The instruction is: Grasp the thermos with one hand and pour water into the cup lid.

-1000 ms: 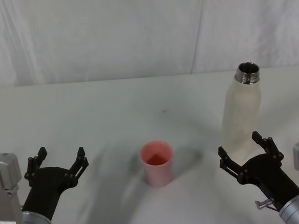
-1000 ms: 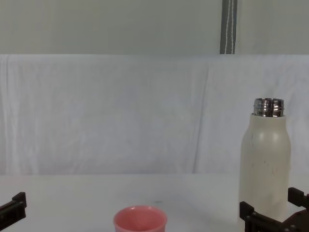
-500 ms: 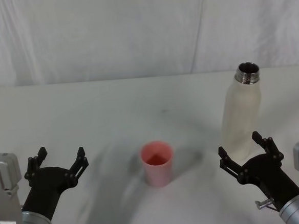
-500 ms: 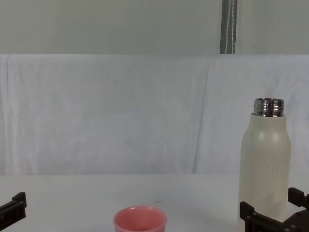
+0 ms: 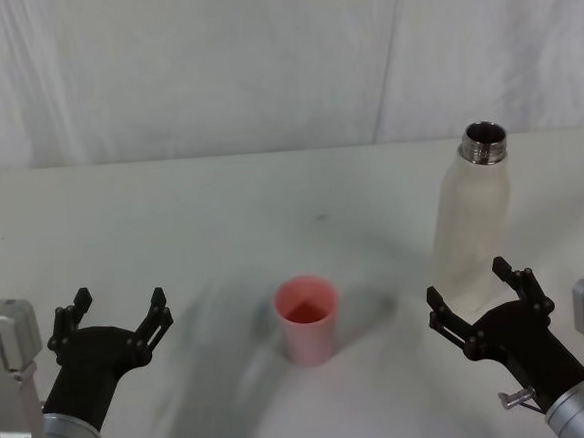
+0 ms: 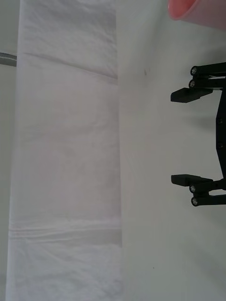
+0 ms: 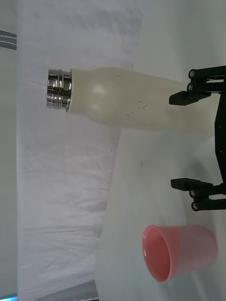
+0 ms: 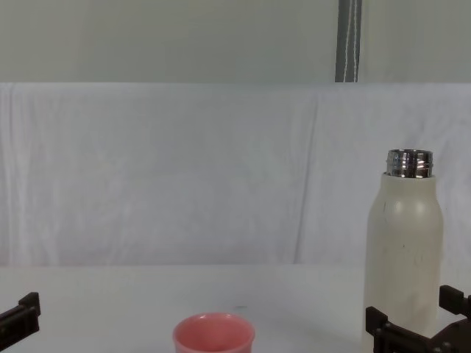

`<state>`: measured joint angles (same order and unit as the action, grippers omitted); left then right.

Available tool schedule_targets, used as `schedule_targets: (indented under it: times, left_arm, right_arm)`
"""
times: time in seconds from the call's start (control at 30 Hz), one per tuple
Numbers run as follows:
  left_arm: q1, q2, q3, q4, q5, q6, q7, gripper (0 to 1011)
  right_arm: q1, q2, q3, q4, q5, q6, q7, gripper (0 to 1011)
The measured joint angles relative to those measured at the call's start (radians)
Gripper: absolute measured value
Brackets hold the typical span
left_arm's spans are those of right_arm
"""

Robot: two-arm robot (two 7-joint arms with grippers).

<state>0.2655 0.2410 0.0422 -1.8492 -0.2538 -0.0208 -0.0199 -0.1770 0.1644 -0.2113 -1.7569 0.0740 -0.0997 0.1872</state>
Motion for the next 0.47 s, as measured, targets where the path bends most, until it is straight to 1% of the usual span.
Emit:
schedule_targets:
  times: [0.47]
  left_arm:
    - [0.0, 0.0, 0.0, 0.0, 0.0, 0.0, 0.0, 1001]
  right_arm:
    - [0.0, 0.0, 0.0, 0.0, 0.0, 0.0, 0.0, 1001]
